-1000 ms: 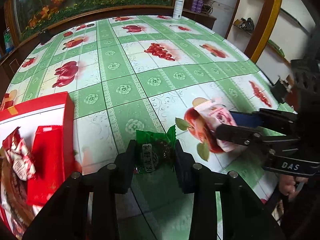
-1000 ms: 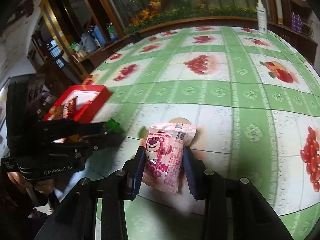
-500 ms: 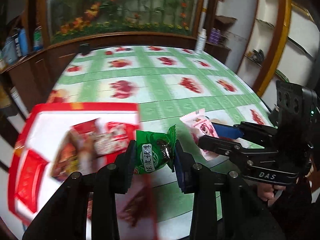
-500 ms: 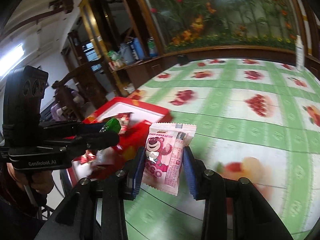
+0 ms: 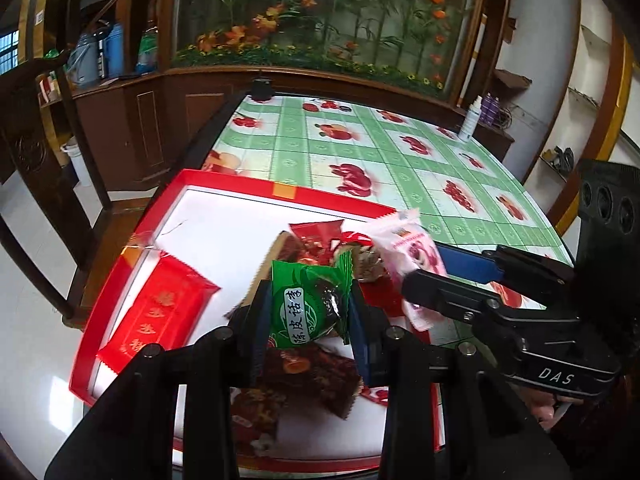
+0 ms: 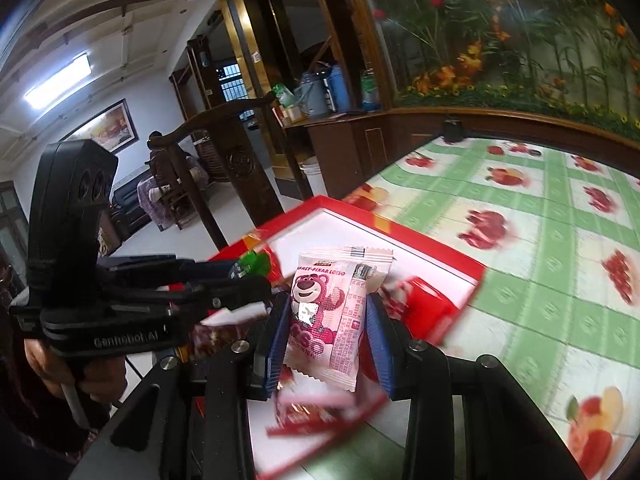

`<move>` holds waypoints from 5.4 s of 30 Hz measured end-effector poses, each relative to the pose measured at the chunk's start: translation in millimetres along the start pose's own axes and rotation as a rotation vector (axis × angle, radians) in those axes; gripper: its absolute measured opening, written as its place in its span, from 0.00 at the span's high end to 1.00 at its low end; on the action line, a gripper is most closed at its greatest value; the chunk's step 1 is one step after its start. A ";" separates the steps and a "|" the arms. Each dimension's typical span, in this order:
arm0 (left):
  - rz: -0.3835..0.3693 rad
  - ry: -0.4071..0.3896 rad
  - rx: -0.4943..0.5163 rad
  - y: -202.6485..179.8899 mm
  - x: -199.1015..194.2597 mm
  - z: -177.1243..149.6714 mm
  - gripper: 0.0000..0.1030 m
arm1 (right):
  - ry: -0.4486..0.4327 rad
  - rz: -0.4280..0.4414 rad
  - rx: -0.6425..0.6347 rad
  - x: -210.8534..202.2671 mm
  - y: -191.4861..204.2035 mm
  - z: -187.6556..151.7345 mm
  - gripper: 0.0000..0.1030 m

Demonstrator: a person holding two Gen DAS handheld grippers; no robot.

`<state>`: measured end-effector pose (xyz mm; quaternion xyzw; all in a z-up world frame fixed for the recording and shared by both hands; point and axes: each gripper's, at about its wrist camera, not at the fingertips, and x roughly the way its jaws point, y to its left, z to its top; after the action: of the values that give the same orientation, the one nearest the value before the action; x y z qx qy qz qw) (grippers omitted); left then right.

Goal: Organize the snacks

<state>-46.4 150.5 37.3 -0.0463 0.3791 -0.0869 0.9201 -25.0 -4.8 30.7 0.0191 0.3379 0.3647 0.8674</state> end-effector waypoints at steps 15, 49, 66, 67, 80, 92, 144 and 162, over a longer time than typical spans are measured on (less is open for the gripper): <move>-0.002 -0.087 -0.053 15.6 -14.8 3.9 0.49 | -0.106 -0.019 0.058 0.0 -8.2 20.4 0.55; 0.147 -0.155 0.163 -90.4 -31.3 -1.1 0.21 | -0.153 -0.199 0.199 -104.8 -66.0 -31.1 0.36; 0.265 -0.288 0.100 -60.5 -113.1 -54.6 0.16 | -0.185 -0.187 0.060 -129.9 43.1 -49.2 0.22; 0.277 -0.291 0.091 -57.6 -116.9 -57.9 0.16 | -0.190 -0.186 0.057 -132.1 49.5 -51.1 0.22; 0.329 -0.375 -0.051 -22.8 -176.1 -102.3 0.00 | -0.273 -0.240 0.015 -169.8 142.6 -76.9 0.16; 0.403 -0.274 -0.063 -7.2 -150.0 -105.5 0.00 | -0.241 -0.278 -0.054 -145.6 163.4 -81.8 0.14; 0.541 -0.316 -0.053 1.4 -167.6 -114.4 0.00 | -0.234 -0.358 -0.012 -127.1 159.9 -78.9 0.14; 0.530 -0.285 -0.047 -0.5 -164.3 -117.7 0.00 | -0.231 -0.380 0.016 -122.4 156.7 -83.7 0.14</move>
<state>-244.1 179.8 67.3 0.0214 0.2472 0.1721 0.9533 -234.2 13.2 80.1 0.0034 0.2365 0.1876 0.9534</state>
